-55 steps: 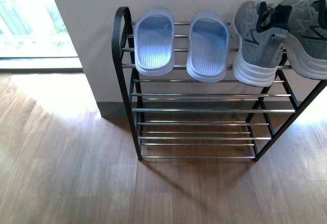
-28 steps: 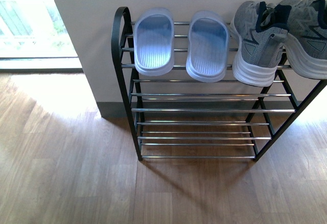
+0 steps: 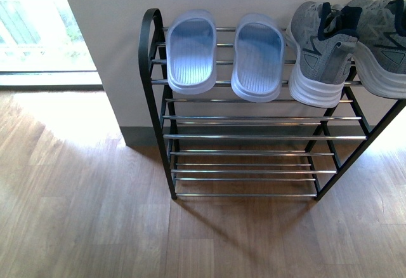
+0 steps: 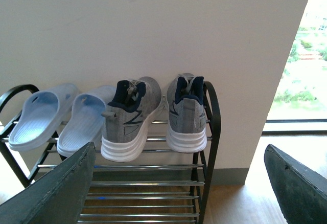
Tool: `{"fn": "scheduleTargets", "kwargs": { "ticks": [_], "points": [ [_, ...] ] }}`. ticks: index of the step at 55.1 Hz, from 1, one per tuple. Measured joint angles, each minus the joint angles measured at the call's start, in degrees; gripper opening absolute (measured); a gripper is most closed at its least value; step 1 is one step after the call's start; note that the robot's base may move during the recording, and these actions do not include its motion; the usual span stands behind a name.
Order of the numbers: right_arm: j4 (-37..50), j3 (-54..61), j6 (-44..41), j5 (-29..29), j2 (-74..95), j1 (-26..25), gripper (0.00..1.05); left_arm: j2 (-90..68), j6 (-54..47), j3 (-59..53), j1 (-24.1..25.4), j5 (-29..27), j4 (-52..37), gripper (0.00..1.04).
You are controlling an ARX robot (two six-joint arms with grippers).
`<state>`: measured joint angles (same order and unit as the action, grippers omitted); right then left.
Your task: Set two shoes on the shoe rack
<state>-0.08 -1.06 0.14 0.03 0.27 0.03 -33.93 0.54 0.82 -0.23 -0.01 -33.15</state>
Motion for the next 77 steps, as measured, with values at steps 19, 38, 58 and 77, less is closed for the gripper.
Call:
{"fn": "scheduleTargets", "kwargs": {
  "ticks": [19,38,58,77],
  "points": [
    [0.00,0.00,0.00,0.00,0.00,0.00,0.96,11.67,0.00,-0.02,0.00,0.02,10.95,0.01],
    [0.00,0.00,-0.02,0.00,0.00,0.00,0.96,19.65,0.00,-0.02,0.00,0.02,18.84,0.01],
    [0.00,0.00,-0.02,0.04,0.00,0.00,0.96,32.87,-0.02,-0.02,0.00,0.00,32.79,0.01],
    [0.00,0.00,0.00,-0.04,-0.02,0.00,0.96,33.00,-0.02,-0.02,0.04,0.00,33.16,0.09]
  ]
}}
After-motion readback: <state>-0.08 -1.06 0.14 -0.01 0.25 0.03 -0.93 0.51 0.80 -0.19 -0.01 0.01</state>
